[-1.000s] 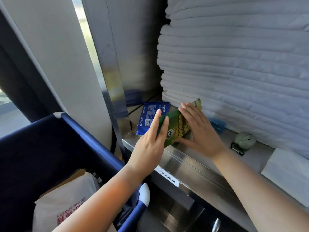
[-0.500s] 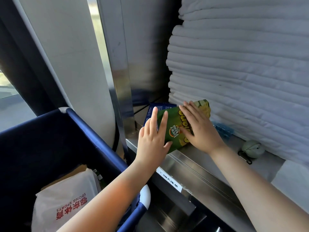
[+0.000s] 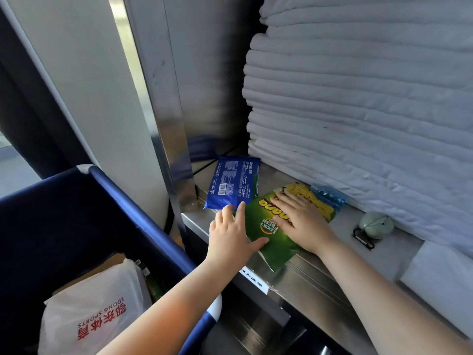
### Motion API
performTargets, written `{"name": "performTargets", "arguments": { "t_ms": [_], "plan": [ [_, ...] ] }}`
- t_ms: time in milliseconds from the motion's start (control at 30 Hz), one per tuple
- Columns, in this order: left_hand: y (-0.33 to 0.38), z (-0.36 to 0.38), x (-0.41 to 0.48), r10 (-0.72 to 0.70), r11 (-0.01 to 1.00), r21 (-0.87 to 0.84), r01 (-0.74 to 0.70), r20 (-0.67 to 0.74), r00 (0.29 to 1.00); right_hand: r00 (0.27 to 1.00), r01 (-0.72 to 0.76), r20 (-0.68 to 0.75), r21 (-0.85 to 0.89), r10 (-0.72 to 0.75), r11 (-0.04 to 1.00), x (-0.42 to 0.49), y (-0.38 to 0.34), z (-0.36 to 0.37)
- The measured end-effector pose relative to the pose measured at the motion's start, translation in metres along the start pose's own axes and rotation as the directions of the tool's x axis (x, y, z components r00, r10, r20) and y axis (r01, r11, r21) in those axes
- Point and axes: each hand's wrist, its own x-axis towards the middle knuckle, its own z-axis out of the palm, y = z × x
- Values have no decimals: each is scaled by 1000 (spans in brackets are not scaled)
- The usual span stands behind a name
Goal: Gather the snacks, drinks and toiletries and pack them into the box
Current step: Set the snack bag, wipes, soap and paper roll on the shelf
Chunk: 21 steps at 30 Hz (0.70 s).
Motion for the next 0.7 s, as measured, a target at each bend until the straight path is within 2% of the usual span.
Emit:
{"name": "performTargets", "arguments": {
  "t_ms": [100,200,267,333,433,567,700],
  "plan": [
    [5,-4,2,138,987,88,-134,-41,990,1000,15,-23,31,-14,999,-1,-1,-3],
    [3,-11,11,240,965,121,-234,-43,970,991,-21,-130,92,33,996,-6,1,-9],
    [-6,-15,20,222,965,146,-219,-6,975,987,-57,-145,127,75,990,-10,3,-12],
    [-19,-16,25,201,951,221,-216,87,976,992,-56,-104,108,68,993,-15,2,-9],
    [-33,-15,29,197,904,337,-264,219,956,991,-48,-117,90,58,995,-19,4,-6],
    [-41,-18,35,247,868,380,-319,228,942,988,-31,-148,129,50,991,-25,8,-6],
    [-45,-27,40,290,871,343,-351,218,932,986,-33,-157,129,54,991,-28,8,-7]
  ]
}}
